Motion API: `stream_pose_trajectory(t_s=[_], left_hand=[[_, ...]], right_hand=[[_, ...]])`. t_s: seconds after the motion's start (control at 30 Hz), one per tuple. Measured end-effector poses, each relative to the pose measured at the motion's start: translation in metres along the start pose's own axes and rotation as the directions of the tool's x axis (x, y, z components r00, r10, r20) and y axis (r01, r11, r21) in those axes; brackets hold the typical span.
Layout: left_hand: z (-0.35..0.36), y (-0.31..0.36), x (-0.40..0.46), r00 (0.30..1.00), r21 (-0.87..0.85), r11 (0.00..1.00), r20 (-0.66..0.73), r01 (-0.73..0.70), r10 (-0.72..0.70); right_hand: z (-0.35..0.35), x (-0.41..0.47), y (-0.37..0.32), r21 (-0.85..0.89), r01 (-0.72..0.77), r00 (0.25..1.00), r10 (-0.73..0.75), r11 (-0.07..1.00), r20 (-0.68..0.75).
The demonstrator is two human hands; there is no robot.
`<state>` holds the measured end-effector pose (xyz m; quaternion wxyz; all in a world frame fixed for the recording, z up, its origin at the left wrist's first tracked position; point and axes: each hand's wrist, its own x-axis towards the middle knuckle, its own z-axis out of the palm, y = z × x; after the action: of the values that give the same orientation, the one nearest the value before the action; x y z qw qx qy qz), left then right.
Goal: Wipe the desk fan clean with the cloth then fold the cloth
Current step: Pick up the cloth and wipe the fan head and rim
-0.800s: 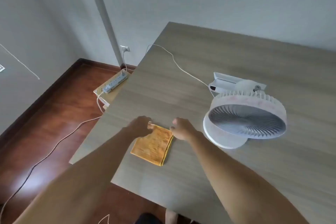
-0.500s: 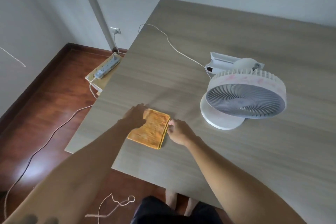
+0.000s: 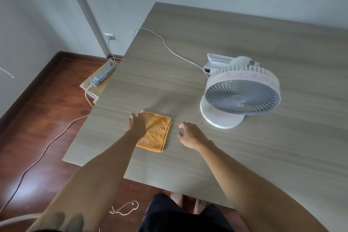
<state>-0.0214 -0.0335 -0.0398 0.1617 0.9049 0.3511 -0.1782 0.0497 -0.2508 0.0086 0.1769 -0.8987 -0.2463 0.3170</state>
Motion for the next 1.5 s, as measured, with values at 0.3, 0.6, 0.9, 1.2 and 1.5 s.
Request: stream_pose_trajectory(t_s=[0.3,0.6,0.9,1.2,1.5], left_hand=[[-0.006,-0.013,0.002,0.999,-0.174,0.984,0.039,0.033,-0.027],[-0.043,-0.003,-0.012,0.984,-0.521,0.837,-0.037,-0.166,0.172],[-0.126,0.031,-0.027,0.897,-0.605,0.724,0.036,-0.332,0.441],[-0.218,0.086,-0.047,0.764,-0.551,0.628,-0.027,-0.550,0.645],[-0.290,0.163,-0.090,0.545,-0.531,0.439,-0.053,-0.725,0.837]], right_hand=[[0.005,0.002,-0.007,0.044,0.045,0.999,-0.045,0.998,-0.004],[-0.010,0.008,-0.031,0.097,0.205,0.970,-0.189,0.974,-0.151],[-0.061,0.015,-0.056,0.038,0.357,0.884,-0.324,0.933,-0.338],[-0.135,-0.018,-0.073,0.187,0.446,0.844,-0.342,0.875,-0.413],[-0.209,-0.084,-0.070,0.253,0.441,0.780,-0.228,0.861,-0.582]])
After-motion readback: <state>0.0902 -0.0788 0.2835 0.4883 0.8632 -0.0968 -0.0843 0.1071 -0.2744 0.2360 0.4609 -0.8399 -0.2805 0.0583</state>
